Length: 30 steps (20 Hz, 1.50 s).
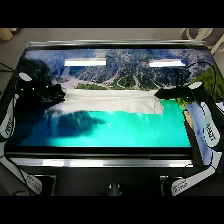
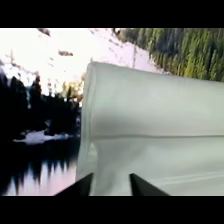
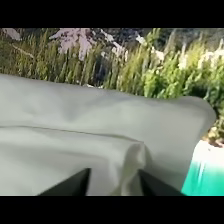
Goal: Fold the shirts.
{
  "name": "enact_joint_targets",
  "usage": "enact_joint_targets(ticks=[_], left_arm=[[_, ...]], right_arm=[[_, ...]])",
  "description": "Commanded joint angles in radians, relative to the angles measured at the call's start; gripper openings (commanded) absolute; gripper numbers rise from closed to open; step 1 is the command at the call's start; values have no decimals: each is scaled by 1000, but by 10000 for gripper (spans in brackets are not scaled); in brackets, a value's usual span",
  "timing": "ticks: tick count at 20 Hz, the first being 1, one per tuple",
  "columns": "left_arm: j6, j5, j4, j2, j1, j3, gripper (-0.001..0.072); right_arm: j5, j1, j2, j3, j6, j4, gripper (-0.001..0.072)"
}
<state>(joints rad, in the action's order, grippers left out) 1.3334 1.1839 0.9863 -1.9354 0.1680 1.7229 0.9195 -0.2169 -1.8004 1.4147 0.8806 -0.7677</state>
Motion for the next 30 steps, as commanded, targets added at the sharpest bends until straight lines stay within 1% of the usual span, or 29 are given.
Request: enact_joint_targets(ticks=[1,2,3,5,7,8,10,13,14,15,17,20,25,26,27,28,29,30], left_arm=[[3,43,4,12,6,66,644],[2,73,14,22,14,92,642],[2,92,19,35,21,112,642],[2,99,19,81,33,120,641],[3,104,19,133,34,120,641],[7,118,19,161,30,120,640],[41,151,19,206,26,120,640],[44,197,19,256,17,120,639],[47,197,19,268,14,120,637],[47,197,19,277,11,120,614],[55,197,19,279,9,120,614],[66,197,19,277,5,120,614],[66,214,19,277,-9,120,614],[66,220,19,277,-10,120,614],[66,221,19,277,-10,120,614],[66,222,19,277,-10,120,614],[66,221,19,277,-10,120,613],[65,221,19,277,-14,120,612]], right_arm=[[34,-17,31,1,-31,-11,685],[44,-33,52,1,-37,-38,711],[63,-47,66,1,-33,-74,717],[138,-80,69,1,-5,-145,720],[205,-101,49,1,6,-159,720],[225,-106,34,1,20,-140,720],[238,-105,-1,1,21,-80,720],[241,-105,-60,1,27,58,720],[243,-105,-75,1,39,101,720],[249,-105,-85,1,40,137,720],[276,-103,-106,1,39,196,720],[294,-84,-114,1,39,206,720],[232,1,-118,1,50,200,711],[233,10,-118,1,50,200,632],[235,14,-117,1,50,200,482],[238,14,-116,1,50,204,309],[247,13,-113,1,50,208,101],[254,11,-108,1,50,208,21]])
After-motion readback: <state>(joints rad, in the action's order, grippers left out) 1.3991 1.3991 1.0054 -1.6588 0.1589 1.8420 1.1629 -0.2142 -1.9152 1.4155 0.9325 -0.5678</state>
